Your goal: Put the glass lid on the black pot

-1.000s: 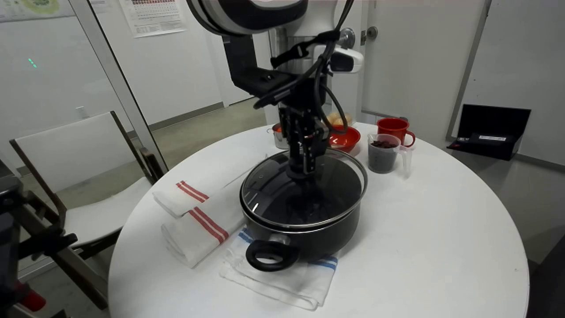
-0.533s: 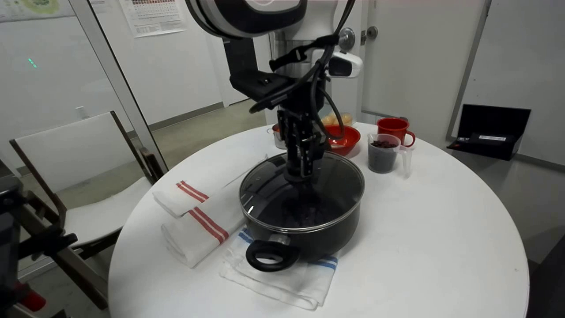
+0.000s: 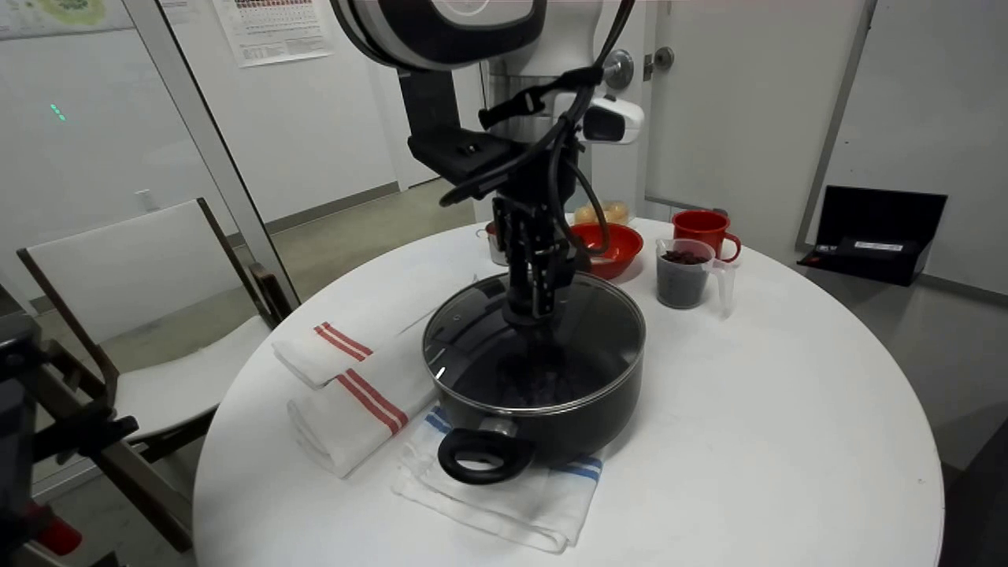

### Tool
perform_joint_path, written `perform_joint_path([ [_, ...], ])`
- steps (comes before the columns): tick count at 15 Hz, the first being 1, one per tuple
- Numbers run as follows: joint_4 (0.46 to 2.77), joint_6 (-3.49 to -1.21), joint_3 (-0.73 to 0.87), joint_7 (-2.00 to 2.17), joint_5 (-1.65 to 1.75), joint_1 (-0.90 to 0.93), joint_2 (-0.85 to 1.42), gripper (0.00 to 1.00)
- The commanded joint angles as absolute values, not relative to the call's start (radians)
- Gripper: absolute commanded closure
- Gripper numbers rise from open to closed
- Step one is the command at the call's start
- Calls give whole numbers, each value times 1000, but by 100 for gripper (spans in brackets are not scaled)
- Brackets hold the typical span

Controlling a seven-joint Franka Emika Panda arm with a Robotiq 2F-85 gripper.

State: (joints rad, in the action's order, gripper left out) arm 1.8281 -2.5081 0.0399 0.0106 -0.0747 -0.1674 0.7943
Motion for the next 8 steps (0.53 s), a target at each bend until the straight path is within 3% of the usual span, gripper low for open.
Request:
perform_joint_path([
  [1,1846,-2520,25,-7,-103,-178,776,23],
  [4,1863,-2525,34,6,-97,-167,756,3],
  [8,1891,-2532,34,6,-95,-163,720,0],
])
